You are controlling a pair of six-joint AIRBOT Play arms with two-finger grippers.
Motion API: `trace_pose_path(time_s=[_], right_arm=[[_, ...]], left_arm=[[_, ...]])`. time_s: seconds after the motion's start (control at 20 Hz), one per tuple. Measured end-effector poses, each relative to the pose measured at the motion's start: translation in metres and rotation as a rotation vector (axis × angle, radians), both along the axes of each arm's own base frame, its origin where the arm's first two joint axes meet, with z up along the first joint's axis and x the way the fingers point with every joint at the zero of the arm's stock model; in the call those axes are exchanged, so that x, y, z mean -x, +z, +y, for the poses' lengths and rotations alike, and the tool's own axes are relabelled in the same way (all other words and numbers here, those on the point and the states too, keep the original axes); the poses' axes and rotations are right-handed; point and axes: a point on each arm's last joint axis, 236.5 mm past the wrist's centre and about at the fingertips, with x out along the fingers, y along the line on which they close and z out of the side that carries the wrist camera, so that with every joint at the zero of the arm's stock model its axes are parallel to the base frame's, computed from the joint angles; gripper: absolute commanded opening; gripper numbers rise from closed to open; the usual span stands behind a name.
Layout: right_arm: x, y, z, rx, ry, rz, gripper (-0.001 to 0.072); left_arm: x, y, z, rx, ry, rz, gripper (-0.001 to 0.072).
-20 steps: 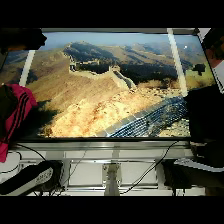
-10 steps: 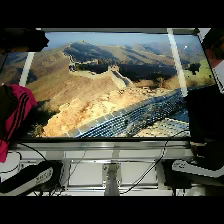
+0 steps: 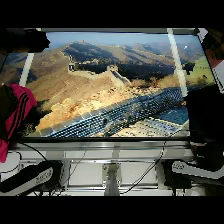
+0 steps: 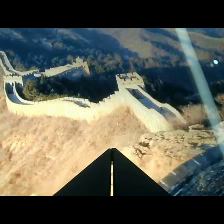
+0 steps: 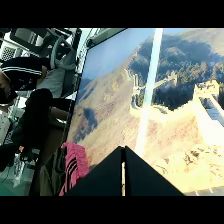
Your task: Fold the clothes and pants, and hang the long-sleeved shirts on hangers.
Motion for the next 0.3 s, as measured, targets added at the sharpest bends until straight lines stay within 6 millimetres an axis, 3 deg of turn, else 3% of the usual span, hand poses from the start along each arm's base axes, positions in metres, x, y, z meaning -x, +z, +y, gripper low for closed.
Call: trace_pose_path(time_s=[0.3], right_arm=[[-0.0001,0.0001,0.0021,0.0,0.004,-0.001,0.002]], left_arm=[[0.0001,-0.0001,0.0,0.0,0.0,0.0,0.0008]])
